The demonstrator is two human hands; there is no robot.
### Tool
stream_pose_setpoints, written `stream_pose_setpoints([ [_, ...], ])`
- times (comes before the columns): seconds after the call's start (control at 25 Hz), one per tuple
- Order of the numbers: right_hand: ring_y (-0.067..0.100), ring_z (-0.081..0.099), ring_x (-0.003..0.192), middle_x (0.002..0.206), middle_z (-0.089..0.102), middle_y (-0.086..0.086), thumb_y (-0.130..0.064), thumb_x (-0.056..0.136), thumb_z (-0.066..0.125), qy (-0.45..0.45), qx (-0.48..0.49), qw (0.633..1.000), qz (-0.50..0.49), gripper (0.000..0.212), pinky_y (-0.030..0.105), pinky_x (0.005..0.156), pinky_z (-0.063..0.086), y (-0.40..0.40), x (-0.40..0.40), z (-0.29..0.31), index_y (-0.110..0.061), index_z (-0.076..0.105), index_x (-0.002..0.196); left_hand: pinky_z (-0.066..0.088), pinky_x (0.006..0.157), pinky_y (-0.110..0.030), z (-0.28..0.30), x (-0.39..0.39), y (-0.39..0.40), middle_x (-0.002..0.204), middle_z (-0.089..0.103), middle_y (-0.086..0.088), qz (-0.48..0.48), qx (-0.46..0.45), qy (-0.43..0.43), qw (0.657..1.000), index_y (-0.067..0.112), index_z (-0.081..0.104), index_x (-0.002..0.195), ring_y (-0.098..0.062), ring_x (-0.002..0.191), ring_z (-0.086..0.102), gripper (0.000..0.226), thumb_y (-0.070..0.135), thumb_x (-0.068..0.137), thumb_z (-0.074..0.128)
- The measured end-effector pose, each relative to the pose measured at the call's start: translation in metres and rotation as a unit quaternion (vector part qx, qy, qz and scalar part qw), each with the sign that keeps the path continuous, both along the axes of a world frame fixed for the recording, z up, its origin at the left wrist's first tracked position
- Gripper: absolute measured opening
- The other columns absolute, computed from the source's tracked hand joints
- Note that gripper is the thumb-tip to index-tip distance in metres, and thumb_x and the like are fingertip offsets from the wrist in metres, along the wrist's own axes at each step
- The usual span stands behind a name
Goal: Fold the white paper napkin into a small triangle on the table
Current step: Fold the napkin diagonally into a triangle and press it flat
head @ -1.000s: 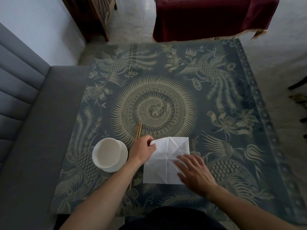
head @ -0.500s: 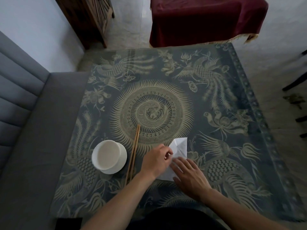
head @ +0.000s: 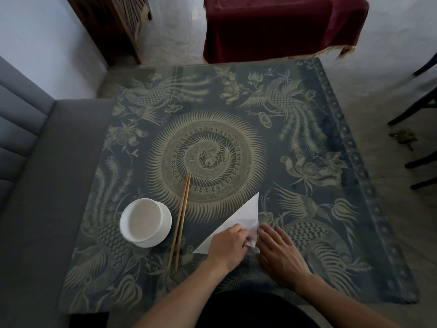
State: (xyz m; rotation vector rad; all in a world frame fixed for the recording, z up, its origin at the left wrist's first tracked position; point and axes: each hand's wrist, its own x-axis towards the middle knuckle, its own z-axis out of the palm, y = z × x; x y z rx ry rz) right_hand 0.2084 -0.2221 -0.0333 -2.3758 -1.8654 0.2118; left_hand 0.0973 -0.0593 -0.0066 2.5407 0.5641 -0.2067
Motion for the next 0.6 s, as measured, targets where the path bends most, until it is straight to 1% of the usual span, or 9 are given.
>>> stream_pose_setpoints([
  [0.08, 0.028, 0.046, 0.133, 0.136, 0.057, 0.007, -0.034, 0.091, 0.046, 0.012, 0.021, 1.0, 0.008, 0.043, 0.046, 0.106, 0.033, -0.004, 0.003, 0.001, -0.014, 0.062, 0.126, 0.049, 0.068, -0.039, -0.006, -0.003, -0.002, 0.104, 0.057, 0.002, -0.008, -0.005, 0.011, 1.0, 0.022, 0.062, 0.107, -0.025, 0.093, 0.061, 0.02, 0.027, 0.088, 0.057],
  [0.16, 0.027, 0.052, 0.127, 0.133, 0.06, 0.005, -0.029, 0.089, 0.049, 0.026, 0.046, 0.999, -0.005, 0.04, 0.046, 0.102, 0.042, -0.006, 0.006, 0.004, -0.015, 0.065, 0.123, 0.051, 0.07, -0.039, -0.01, -0.007, -0.004, 0.109, 0.057, 0.002, -0.008, -0.017, 0.019, 1.0, 0.024, 0.06, 0.113, -0.025, 0.096, 0.061, 0.026, 0.029, 0.088, 0.061],
  [0.24, 0.028, 0.058, 0.117, 0.126, 0.064, 0.005, -0.025, 0.085, 0.051, 0.04, 0.064, 0.995, -0.058, 0.04, 0.045, 0.094, 0.048, -0.005, 0.008, 0.007, -0.014, 0.067, 0.119, 0.052, 0.074, -0.038, -0.011, -0.01, -0.006, 0.114, 0.057, 0.005, 0.003, -0.037, 0.02, 0.999, 0.027, 0.057, 0.12, -0.022, 0.099, 0.061, 0.034, 0.036, 0.088, 0.064],
  [0.32, 0.029, 0.061, 0.111, 0.122, 0.066, 0.005, -0.017, 0.08, 0.056, 0.049, 0.072, 0.99, -0.115, 0.039, 0.044, 0.089, 0.049, -0.002, 0.01, 0.01, -0.012, 0.068, 0.117, 0.052, 0.077, -0.035, -0.011, -0.016, -0.007, 0.117, 0.056, 0.009, 0.006, -0.067, 0.011, 0.998, 0.029, 0.057, 0.123, -0.016, 0.1, 0.061, 0.038, 0.04, 0.087, 0.067],
  [0.4, 0.028, 0.058, 0.114, 0.124, 0.063, 0.006, -0.01, 0.076, 0.064, 0.063, 0.07, 0.985, -0.145, 0.043, 0.045, 0.09, 0.049, 0.004, 0.009, 0.011, -0.013, 0.064, 0.119, 0.052, 0.076, -0.032, -0.008, -0.025, -0.003, 0.115, 0.057, 0.013, 0.021, -0.083, -0.02, 0.996, 0.031, 0.06, 0.122, -0.009, 0.095, 0.061, 0.04, 0.041, 0.085, 0.069],
  [0.44, 0.027, 0.055, 0.116, 0.127, 0.061, 0.005, -0.011, 0.077, 0.064, 0.069, 0.069, 0.983, -0.152, 0.044, 0.045, 0.091, 0.048, 0.007, 0.009, 0.011, -0.015, 0.062, 0.121, 0.052, 0.075, -0.031, -0.007, -0.031, 0.001, 0.113, 0.058, 0.014, 0.036, -0.084, -0.038, 0.995, 0.032, 0.061, 0.121, -0.006, 0.092, 0.059, 0.039, 0.042, 0.084, 0.069],
  [0.52, 0.025, 0.051, 0.123, 0.132, 0.058, 0.003, -0.018, 0.084, 0.056, 0.073, 0.071, 0.982, -0.158, 0.042, 0.044, 0.095, 0.046, 0.016, 0.009, 0.01, -0.017, 0.058, 0.125, 0.052, 0.075, -0.031, -0.005, -0.044, 0.012, 0.11, 0.058, 0.014, 0.055, -0.068, -0.055, 0.995, 0.031, 0.064, 0.118, -0.005, 0.094, 0.055, 0.036, 0.041, 0.084, 0.069],
  [0.6, 0.025, 0.045, 0.132, 0.139, 0.054, 0.004, -0.03, 0.088, 0.054, 0.067, 0.053, 0.987, -0.136, 0.048, 0.046, 0.101, 0.044, 0.024, 0.009, 0.008, -0.015, 0.054, 0.134, 0.052, 0.077, -0.035, -0.003, -0.056, 0.021, 0.108, 0.06, 0.008, 0.024, -0.009, -0.061, 0.998, 0.027, 0.066, 0.115, -0.013, 0.1, 0.053, 0.032, 0.035, 0.084, 0.069],
])
